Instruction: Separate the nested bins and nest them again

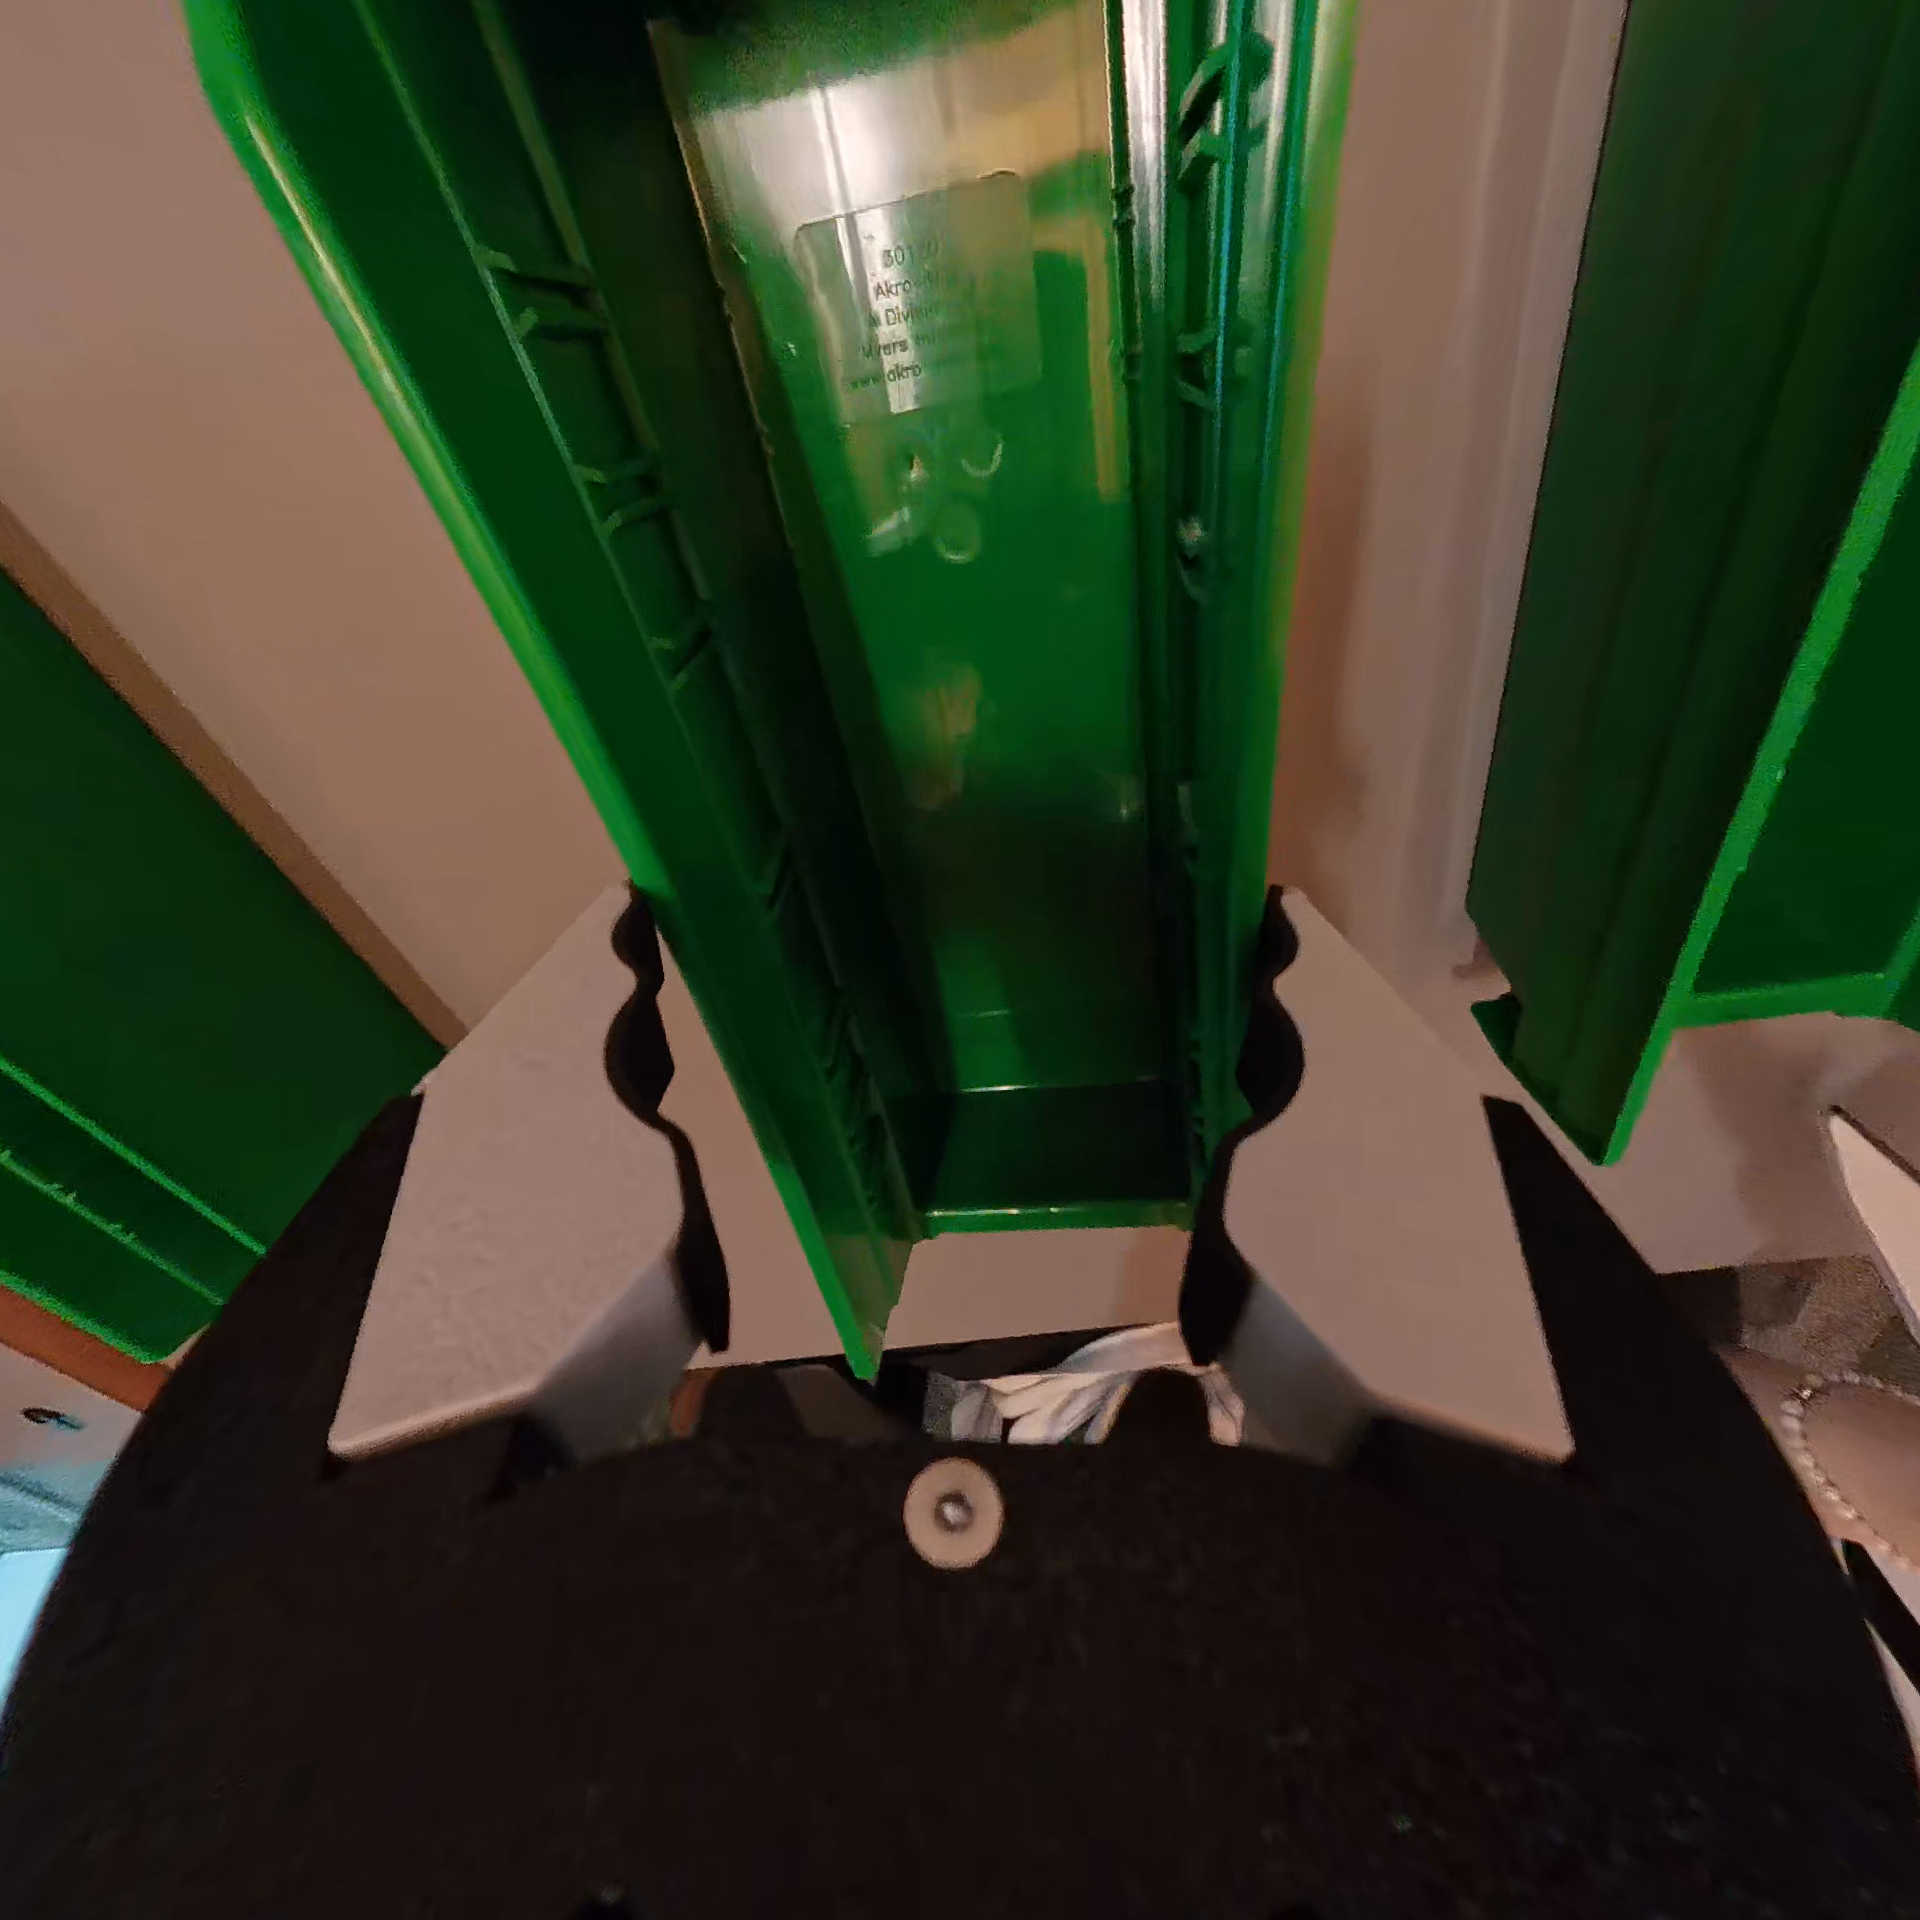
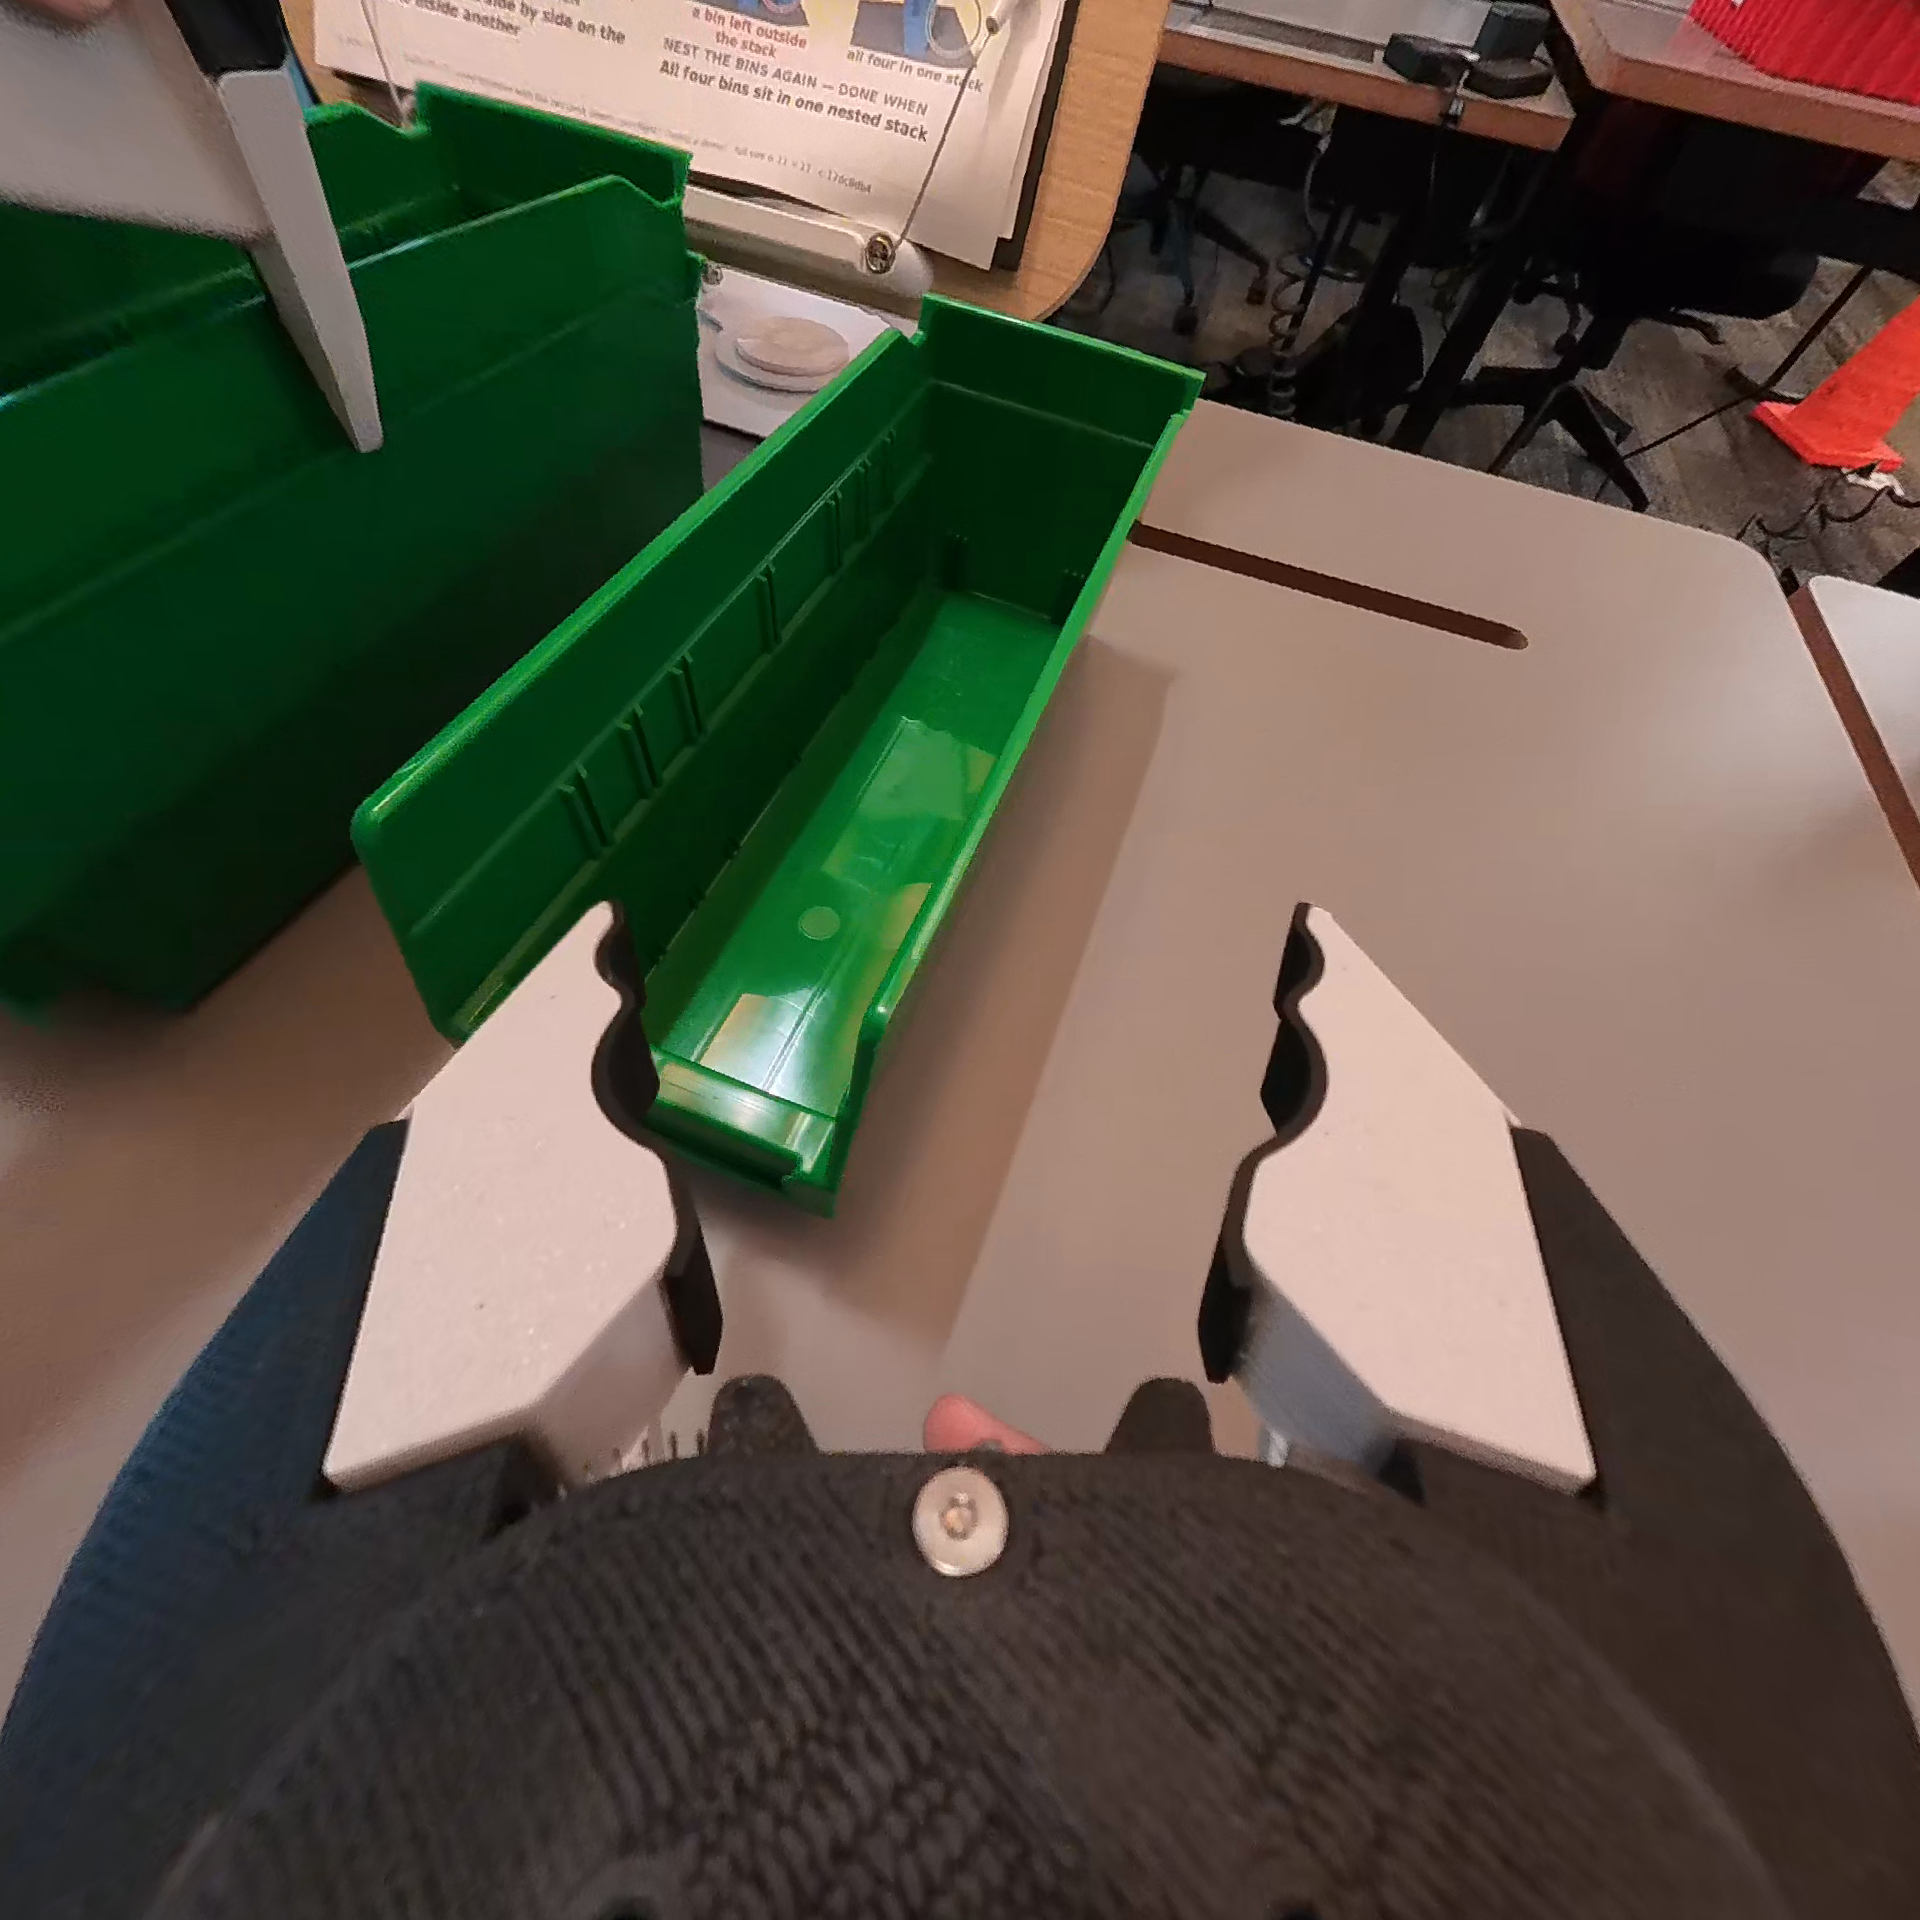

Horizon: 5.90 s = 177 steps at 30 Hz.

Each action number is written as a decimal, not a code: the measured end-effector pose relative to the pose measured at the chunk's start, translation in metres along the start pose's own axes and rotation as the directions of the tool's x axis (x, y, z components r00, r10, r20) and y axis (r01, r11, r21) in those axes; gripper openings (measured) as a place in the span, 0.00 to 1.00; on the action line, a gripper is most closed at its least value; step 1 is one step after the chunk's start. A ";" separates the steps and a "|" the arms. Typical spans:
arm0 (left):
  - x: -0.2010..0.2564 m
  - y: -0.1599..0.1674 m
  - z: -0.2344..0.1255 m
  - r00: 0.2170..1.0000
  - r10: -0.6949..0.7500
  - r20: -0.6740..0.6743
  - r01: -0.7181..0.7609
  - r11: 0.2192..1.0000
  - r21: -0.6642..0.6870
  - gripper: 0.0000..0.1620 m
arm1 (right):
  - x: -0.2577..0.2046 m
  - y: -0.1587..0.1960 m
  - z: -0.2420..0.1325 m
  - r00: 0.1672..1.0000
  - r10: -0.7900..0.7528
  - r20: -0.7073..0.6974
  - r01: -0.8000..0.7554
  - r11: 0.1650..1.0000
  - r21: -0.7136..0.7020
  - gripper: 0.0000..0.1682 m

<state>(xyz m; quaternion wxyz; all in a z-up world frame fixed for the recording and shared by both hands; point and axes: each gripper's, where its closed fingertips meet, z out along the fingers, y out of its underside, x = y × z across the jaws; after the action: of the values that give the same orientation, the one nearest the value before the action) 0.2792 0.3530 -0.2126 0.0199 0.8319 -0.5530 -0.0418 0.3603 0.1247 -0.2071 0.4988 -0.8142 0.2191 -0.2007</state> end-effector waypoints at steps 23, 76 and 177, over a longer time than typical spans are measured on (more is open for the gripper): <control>0.003 -0.004 -0.013 0.996 0.090 0.013 -0.090 0.995 0.036 0.63 | -0.003 0.002 0.001 1.000 -0.002 0.013 0.003 1.000 -0.014 0.71; 0.001 0.011 -0.035 1.000 -0.019 -0.003 0.018 0.998 -0.061 0.50 | 0.000 0.002 0.000 0.999 0.021 0.029 -0.021 1.000 -0.009 0.71; -0.004 -0.049 -0.022 0.949 0.294 0.116 -0.314 0.922 0.228 0.81 | 0.003 0.010 0.004 0.999 0.032 0.030 -0.031 0.999 -0.037 0.71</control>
<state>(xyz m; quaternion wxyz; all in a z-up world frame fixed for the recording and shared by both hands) 0.3242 0.3755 -0.1939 -0.0983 0.7297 -0.6767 -0.0030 0.3633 0.1218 -0.2178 0.4903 -0.8226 0.2279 -0.1761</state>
